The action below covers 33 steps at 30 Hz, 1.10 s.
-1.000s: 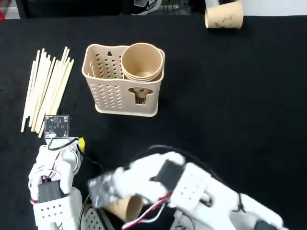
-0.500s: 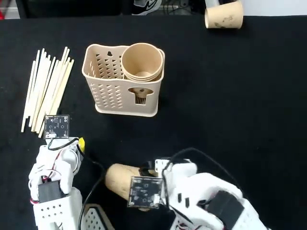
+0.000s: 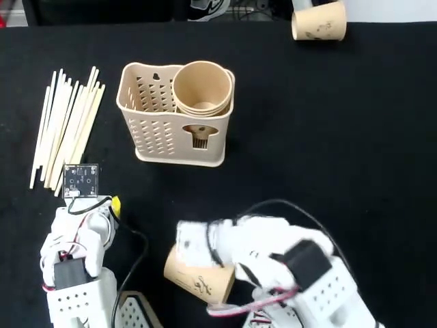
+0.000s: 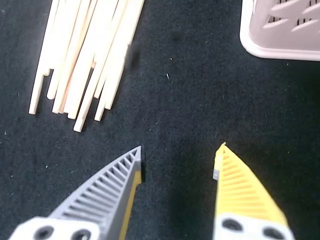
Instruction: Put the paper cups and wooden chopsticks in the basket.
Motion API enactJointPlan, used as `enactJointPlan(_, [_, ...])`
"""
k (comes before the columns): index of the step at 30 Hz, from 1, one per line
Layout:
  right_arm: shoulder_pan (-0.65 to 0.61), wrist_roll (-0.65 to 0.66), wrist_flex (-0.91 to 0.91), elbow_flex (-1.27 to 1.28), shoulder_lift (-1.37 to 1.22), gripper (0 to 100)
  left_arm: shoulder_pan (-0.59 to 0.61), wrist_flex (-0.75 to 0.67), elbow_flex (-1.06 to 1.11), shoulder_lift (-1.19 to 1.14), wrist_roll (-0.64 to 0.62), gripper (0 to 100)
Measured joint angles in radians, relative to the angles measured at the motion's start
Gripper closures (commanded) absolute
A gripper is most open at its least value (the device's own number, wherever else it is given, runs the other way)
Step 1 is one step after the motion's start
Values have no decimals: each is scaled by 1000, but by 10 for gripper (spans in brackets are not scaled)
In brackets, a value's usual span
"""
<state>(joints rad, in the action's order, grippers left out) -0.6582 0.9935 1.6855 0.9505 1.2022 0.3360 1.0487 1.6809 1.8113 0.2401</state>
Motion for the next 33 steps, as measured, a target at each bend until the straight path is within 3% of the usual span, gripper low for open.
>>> enactJointPlan(20, [-133,259,43,-38,-350,740,0,0,0,0,0,762])
enactJointPlan(24, [-189,253,32,-20,-350,740,0,0,0,0,0,762])
enactJointPlan(29, [-275,121,-140,124,-348,753,0,0,0,0,0,762])
enactJointPlan(33, [-285,32,-219,152,-296,913,0,0,0,0,0,762])
